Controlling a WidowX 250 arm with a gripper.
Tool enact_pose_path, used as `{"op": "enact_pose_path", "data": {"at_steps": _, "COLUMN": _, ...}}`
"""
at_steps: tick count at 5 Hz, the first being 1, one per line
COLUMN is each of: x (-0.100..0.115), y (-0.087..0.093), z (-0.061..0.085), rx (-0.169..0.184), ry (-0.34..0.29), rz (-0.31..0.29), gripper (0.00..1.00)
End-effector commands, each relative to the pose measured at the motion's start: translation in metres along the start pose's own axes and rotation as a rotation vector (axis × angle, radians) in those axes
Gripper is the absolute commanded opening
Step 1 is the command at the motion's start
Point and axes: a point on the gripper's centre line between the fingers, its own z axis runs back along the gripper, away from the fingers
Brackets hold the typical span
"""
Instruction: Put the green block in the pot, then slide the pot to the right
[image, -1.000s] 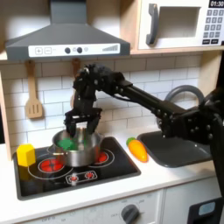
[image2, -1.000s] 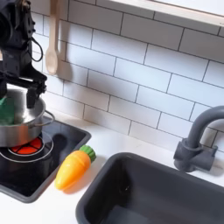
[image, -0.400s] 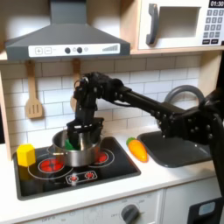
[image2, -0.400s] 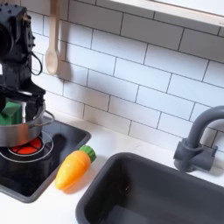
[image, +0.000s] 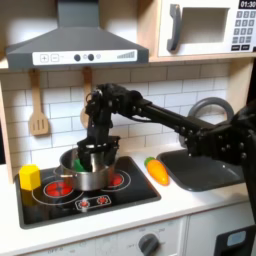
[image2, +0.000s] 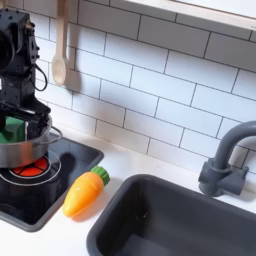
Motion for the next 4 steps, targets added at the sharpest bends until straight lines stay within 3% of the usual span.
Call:
{"op": "enact_pose_path", "data": {"at_steps": 1, "x": -0.013, "y": -0.011, "z": 0.002, "rx": -0.025, "ry": 0.009, "rz": -0.036, "gripper": 1.00}}
{"op": "enact_pose_path", "data": {"at_steps": 3, "x": -0.029, "y": -0.032, "z": -0.006, "rx": -0.061, "ry": 0.049, "rz": -0.088, "gripper": 1.00}}
{"op": "enact_pose_path", "data": {"at_steps": 4, "x": -0.034, "y": -0.035, "z": -0.001, "rx": -0.066, "ry": 0.041, "rz": -0.103, "gripper": 1.00}}
